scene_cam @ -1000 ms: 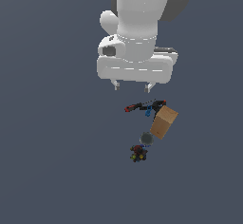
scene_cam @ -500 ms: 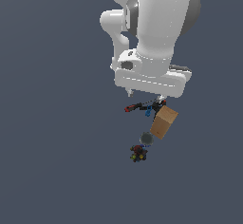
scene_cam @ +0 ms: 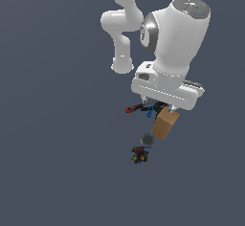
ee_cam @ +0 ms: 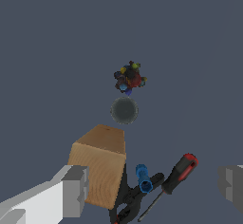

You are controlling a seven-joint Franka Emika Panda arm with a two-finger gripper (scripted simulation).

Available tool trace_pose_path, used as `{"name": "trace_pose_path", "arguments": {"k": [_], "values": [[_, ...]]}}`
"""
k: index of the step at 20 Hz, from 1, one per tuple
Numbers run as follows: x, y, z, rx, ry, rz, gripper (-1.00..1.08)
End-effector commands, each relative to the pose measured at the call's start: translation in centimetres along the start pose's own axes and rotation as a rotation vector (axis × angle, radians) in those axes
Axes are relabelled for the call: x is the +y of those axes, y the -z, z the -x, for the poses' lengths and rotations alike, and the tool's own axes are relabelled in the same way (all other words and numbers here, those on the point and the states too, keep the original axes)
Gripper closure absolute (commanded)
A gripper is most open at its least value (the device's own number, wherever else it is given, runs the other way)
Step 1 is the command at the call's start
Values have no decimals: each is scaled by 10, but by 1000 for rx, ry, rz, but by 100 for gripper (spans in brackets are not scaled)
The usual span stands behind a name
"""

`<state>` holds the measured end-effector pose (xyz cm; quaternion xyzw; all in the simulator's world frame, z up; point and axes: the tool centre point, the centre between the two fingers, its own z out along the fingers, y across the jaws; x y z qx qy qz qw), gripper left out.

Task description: Pick up a designated object from a clutter of objects.

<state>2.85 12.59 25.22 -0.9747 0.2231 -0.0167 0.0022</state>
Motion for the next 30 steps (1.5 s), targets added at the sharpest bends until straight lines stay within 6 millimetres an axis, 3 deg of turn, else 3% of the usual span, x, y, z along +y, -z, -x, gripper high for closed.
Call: {"name": "trace_pose_path", "arguments": {"k": [1,15,30], "values": [[-10,-10,7,-5,-43,2,-92],[-51,-52,40,-27,-219,13,-92],[-56,-70,46,-30,-244,15,-92]]}}
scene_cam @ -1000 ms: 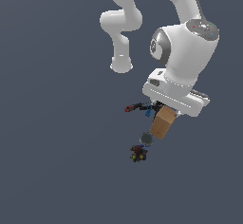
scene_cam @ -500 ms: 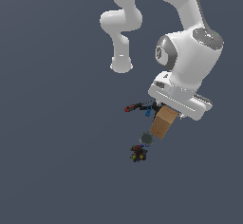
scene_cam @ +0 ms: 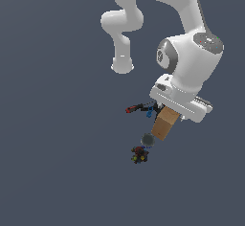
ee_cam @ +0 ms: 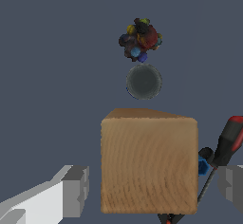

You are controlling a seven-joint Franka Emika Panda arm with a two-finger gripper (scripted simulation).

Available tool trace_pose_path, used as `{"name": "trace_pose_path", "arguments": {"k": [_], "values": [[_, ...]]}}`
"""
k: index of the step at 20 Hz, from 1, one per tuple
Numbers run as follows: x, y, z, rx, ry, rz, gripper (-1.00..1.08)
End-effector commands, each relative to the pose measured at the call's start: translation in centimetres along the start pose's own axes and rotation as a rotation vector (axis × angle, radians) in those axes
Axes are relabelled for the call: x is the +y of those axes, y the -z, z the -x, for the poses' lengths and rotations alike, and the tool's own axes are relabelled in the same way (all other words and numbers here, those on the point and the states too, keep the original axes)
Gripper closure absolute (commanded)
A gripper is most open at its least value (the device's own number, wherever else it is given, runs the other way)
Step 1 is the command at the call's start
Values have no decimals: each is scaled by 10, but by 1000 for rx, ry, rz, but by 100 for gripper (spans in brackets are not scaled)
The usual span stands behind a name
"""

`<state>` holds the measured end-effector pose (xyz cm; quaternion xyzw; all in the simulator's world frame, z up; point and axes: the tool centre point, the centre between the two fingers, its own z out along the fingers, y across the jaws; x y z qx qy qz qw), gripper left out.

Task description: Pick up a designated object from a clutter of objects.

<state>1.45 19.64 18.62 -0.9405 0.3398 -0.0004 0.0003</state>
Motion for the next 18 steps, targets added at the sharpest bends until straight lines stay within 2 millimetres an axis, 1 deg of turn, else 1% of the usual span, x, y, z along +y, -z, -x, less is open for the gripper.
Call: {"name": "trace_pose_path", "arguments": {"k": [1,7,12,13,18], "values": [[0,-9,0,-1,0,1,-92],[1,-36,1,-1,-2,1,-92],[0,-43,0,-1,-3,1,-92],[0,-43,0,-1,-3,1,108],[0,-43,0,-1,-3,1,108]]}}
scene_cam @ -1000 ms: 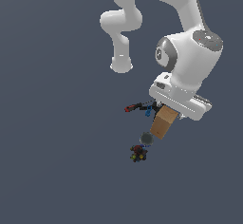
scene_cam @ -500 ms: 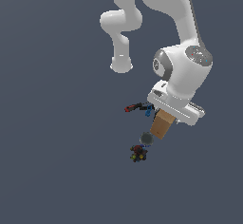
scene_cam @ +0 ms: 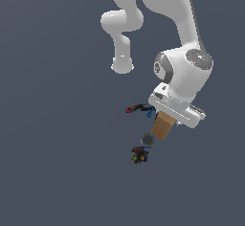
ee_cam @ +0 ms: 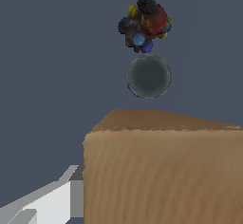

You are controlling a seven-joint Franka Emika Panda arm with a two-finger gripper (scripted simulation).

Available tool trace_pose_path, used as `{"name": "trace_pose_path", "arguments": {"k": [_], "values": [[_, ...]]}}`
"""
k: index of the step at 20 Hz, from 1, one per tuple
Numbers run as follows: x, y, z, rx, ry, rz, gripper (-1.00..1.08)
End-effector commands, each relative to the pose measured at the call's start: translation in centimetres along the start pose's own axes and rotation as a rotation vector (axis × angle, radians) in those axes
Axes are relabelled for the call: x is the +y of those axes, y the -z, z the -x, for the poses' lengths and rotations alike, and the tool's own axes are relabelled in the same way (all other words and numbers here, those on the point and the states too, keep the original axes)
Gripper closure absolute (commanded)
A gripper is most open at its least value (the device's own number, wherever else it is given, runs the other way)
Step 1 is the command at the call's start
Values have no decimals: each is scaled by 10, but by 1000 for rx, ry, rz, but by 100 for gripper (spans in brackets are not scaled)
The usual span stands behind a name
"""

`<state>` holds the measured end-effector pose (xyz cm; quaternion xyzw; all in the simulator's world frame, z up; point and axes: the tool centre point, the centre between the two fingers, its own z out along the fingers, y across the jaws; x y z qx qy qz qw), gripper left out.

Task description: Pick up a designated object from a clutter of objects.

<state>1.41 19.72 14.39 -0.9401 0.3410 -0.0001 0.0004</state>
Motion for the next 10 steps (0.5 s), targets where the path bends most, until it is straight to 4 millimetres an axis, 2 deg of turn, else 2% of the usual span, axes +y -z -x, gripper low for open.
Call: {"name": "trace_pose_path", "arguments": {"k": [1,10], "values": [[0,-1,-1,0,0,1,108],[5,4,-2,0,0,0,108]]}}
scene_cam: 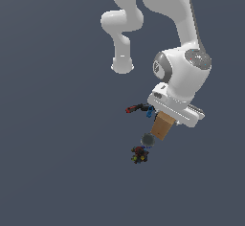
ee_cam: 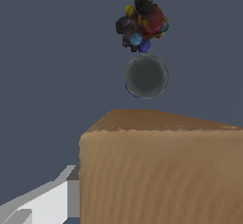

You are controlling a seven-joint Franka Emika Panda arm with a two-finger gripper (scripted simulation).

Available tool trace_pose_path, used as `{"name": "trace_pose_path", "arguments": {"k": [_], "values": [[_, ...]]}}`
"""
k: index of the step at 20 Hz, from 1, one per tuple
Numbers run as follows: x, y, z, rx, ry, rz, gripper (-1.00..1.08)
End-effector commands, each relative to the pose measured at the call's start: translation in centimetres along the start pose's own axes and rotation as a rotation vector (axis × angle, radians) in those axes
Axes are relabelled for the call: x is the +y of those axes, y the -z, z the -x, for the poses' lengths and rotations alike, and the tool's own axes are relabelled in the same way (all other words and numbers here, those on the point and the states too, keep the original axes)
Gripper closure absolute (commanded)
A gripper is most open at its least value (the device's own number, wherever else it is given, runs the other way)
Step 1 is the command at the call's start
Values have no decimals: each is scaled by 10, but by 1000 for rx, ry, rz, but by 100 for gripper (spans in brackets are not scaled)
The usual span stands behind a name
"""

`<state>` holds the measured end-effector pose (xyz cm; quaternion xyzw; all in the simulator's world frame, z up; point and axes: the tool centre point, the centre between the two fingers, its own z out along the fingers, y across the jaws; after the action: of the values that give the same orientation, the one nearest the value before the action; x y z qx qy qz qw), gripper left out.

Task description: Pick up a designated object from a clutter of objects.

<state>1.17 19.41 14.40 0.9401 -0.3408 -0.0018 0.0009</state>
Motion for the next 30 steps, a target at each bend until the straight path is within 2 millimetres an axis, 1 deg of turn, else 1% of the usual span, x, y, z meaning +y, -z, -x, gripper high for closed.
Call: {"name": "trace_pose_path", "arguments": {"k": [1,7,12,17,30], "values": [[3,6,-3,3,-1,-4,108],[25,25,-10,3,-1,-4,108],[56,52,-22,2,-1,-4,108],[97,89,-37,1,-1,-6,108],[218,198,-83,-2,-1,-8,108]]}}
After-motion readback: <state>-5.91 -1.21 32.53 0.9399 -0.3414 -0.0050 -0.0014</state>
